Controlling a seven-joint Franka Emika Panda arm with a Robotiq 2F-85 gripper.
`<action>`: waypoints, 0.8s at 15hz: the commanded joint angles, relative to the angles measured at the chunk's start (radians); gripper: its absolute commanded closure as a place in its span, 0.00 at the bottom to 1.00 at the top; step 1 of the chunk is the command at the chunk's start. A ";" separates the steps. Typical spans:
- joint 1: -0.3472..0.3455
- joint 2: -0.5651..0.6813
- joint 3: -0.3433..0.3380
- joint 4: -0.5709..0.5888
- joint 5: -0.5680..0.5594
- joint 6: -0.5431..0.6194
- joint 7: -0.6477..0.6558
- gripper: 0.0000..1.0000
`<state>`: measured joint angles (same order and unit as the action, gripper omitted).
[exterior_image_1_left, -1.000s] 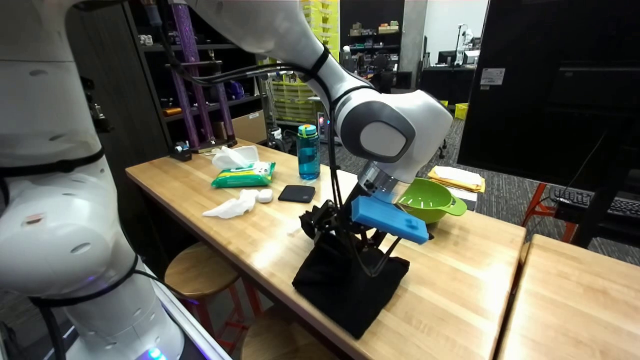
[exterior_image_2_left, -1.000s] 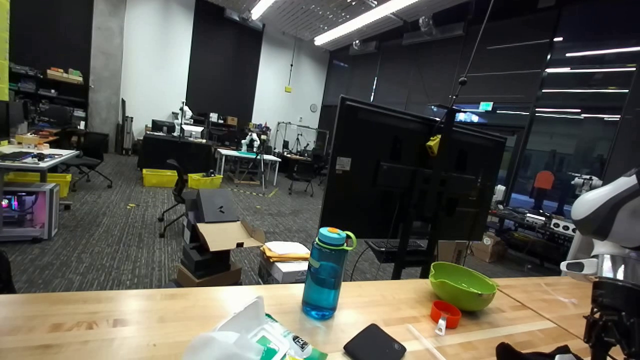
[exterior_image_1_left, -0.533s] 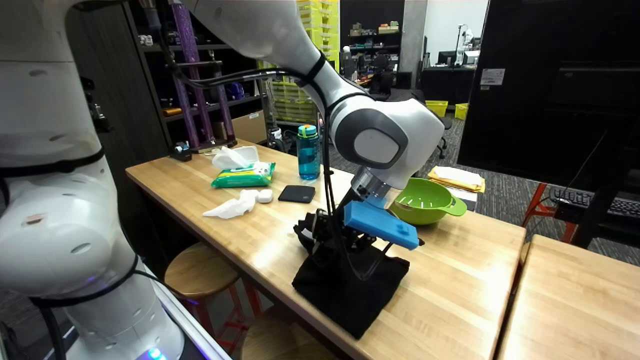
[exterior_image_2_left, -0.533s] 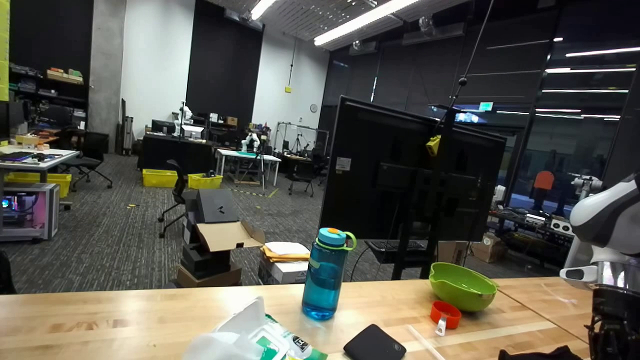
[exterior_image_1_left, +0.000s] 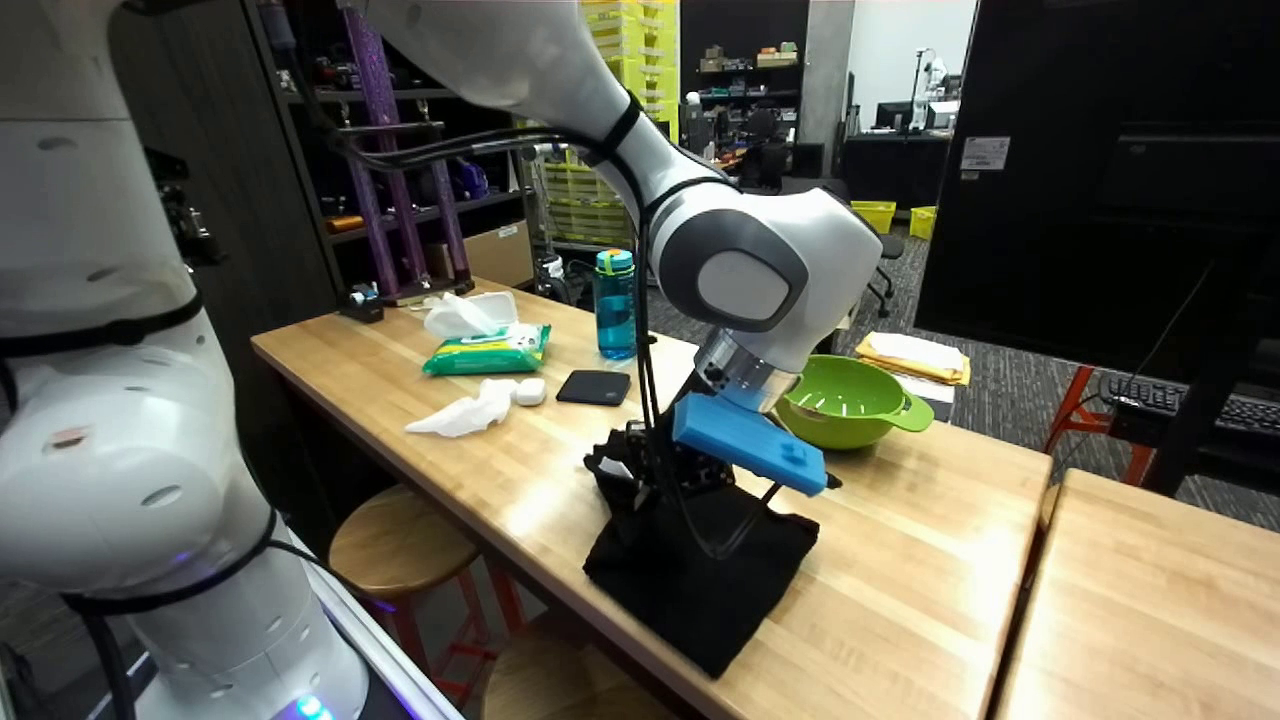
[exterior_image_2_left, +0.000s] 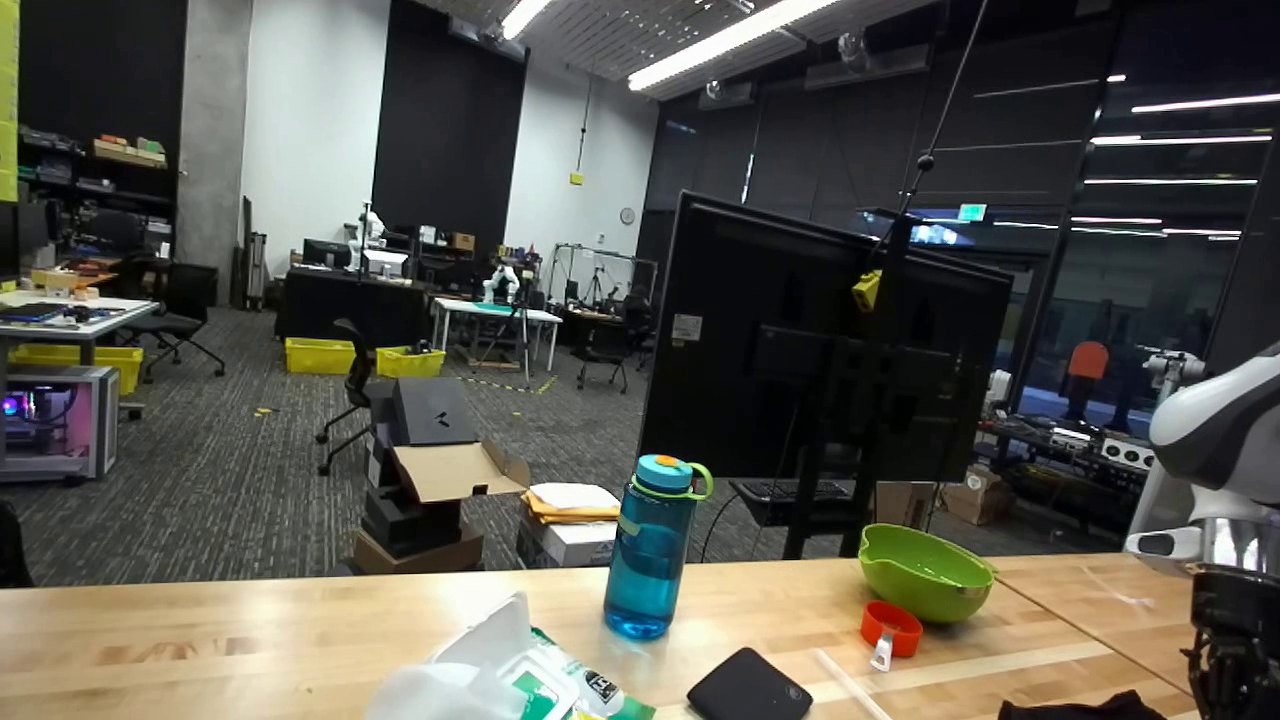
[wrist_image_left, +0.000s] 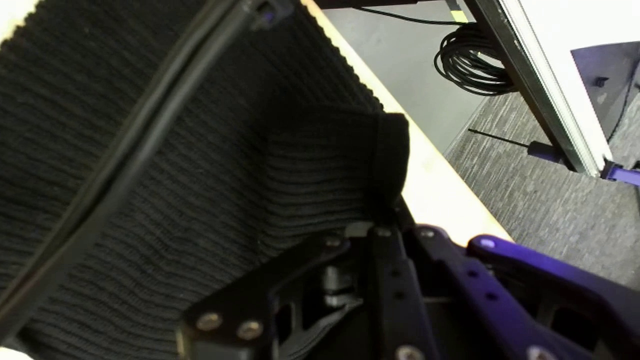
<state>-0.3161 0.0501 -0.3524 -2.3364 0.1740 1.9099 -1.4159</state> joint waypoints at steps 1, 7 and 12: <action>-0.004 -0.093 0.014 -0.078 -0.024 0.000 0.066 1.00; 0.010 -0.182 0.028 -0.177 -0.020 0.010 0.147 1.00; 0.028 -0.247 0.042 -0.228 -0.010 0.045 0.212 1.00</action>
<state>-0.2996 -0.1184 -0.3189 -2.5098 0.1714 1.9233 -1.2618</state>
